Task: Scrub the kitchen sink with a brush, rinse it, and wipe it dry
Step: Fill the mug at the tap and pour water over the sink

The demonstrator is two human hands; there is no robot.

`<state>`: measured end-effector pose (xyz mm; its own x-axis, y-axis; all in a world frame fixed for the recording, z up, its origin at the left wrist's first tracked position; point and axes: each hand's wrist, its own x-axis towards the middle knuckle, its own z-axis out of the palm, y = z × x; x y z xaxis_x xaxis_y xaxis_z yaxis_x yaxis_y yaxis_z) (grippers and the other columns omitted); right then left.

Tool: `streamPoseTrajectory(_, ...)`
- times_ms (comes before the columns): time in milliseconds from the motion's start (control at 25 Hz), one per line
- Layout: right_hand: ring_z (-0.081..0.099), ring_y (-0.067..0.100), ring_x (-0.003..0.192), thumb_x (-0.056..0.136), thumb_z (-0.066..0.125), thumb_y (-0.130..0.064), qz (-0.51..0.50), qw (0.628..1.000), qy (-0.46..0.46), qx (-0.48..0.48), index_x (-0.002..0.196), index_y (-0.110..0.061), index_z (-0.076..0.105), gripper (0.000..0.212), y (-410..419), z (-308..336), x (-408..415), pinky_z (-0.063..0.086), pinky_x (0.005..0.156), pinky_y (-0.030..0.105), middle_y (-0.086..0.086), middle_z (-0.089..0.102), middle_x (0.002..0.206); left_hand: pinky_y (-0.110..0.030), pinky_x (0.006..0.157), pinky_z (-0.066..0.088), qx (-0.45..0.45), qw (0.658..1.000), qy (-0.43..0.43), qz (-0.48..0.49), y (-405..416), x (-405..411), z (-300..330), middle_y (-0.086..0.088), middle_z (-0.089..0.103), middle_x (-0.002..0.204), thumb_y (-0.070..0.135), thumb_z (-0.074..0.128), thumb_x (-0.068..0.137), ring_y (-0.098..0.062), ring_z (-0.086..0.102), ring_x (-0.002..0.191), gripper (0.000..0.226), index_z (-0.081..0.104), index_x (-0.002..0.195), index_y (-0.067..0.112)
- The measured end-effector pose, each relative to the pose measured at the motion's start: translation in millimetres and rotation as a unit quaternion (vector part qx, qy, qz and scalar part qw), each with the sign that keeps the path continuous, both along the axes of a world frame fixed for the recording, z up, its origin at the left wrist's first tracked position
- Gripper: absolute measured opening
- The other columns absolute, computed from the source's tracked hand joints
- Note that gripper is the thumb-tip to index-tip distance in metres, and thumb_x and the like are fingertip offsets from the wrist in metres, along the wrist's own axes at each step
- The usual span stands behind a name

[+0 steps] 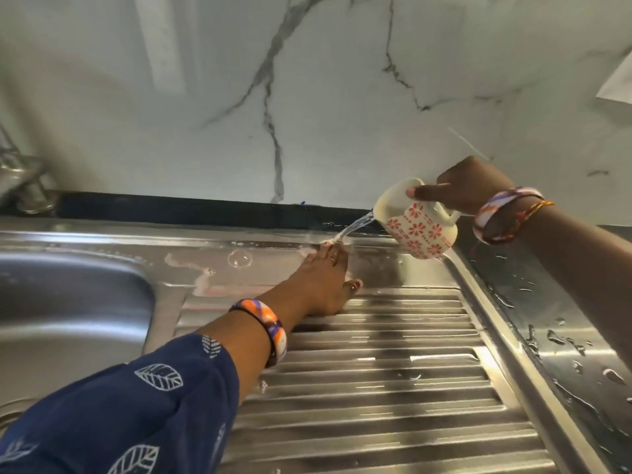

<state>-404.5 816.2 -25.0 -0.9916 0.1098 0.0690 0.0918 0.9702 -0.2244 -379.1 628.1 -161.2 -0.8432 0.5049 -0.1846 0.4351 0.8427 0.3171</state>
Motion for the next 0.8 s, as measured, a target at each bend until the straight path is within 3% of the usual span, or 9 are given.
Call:
streamPoseTrajectory(120,0.043,0.016,0.052,0.081,0.063,-0.053,0.026,0.999,0.032,0.023,0.057,-0.010,0.057,0.050,-31,3,-6,0.030,0.050,0.024,0.005,0.053,0.059,-0.035,0.118,-0.004,-0.018,0.999,0.006,0.048,-30,4,4,-0.010,-0.014,0.158,0.043,0.027,0.101,-0.023,-0.013,0.146,0.071,-0.007,0.151,0.007)
streamPoseTrajectory(200,0.054,0.021,0.065,0.076,0.063,-0.059,0.063,0.993,0.065,0.074,0.078,-0.011,0.070,0.049,-53,0,-10,0.041,0.061,0.025,0.008,0.066,0.078,-0.036,0.118,-0.003,-0.037,0.991,0.010,0.127,-51,7,5,-0.013,-0.016,0.157,0.043,0.028,0.100,-0.027,-0.011,0.146,0.074,-0.009,0.150,0.004)
streamPoseTrajectory(280,0.058,0.023,0.079,0.075,0.060,-0.063,0.102,0.985,0.090,0.108,0.094,-0.015,0.072,0.053,-72,-5,-11,0.045,0.070,0.027,0.006,0.070,0.093,-0.039,0.118,-0.001,-0.066,0.969,-0.002,0.236,-70,9,5,-0.018,-0.017,0.156,0.044,0.029,0.100,-0.032,-0.011,0.145,0.078,-0.012,0.148,-0.001)
streamPoseTrajectory(360,0.059,0.024,0.084,0.076,0.060,-0.062,0.125,0.983,0.082,0.105,0.095,-0.017,0.072,0.051,-80,-5,-11,0.043,0.069,0.026,0.004,0.069,0.092,-0.041,0.118,-0.001,-0.094,0.954,-0.014,0.283,-81,11,7,-0.022,-0.017,0.155,0.044,0.027,0.100,-0.035,-0.010,0.145,0.078,-0.013,0.147,-0.003)
streamPoseTrajectory(480,0.051,0.023,0.073,0.081,0.061,-0.053,0.104,0.994,0.019,-0.012,0.076,-0.006,0.068,0.048,-74,4,-12,0.034,0.057,0.025,0.008,0.057,0.068,-0.040,0.118,0.001,-0.063,0.972,-0.006,0.228,-80,15,13,-0.020,-0.016,0.155,0.042,0.029,0.100,-0.033,-0.009,0.145,0.074,-0.007,0.149,0.000)
streamPoseTrajectory(600,0.048,0.024,0.074,0.083,0.063,-0.046,0.057,0.997,-0.012,-0.057,0.062,-0.006,0.059,0.046,-54,8,-4,0.031,0.057,0.028,0.012,0.054,0.068,-0.037,0.119,0.002,-0.025,0.994,0.016,0.102,-62,30,15,-0.016,-0.015,0.156,0.043,0.031,0.100,-0.029,-0.011,0.146,0.072,-0.003,0.151,0.004)
streamPoseTrajectory(680,0.055,0.029,0.080,0.081,0.065,-0.048,0.058,0.998,0.004,0.015,0.067,-0.010,0.064,0.040,-42,4,7,0.038,0.061,0.027,0.011,0.060,0.073,-0.035,0.119,0.001,-0.018,0.999,0.014,0.031,-48,46,10,-0.013,-0.013,0.157,0.044,0.029,0.100,-0.026,-0.011,0.146,0.070,-0.001,0.151,0.007)
streamPoseTrajectory(800,0.061,0.030,0.099,0.079,0.062,-0.056,0.062,0.980,0.036,0.186,0.104,-0.015,0.069,0.049,-39,-2,30,0.044,0.079,0.028,0.009,0.068,0.106,-0.034,0.118,-0.002,-0.004,1.000,-0.005,0.001,-39,66,0,-0.010,-0.013,0.158,0.045,0.028,0.100,-0.023,-0.012,0.146,0.068,0.000,0.152,0.011)
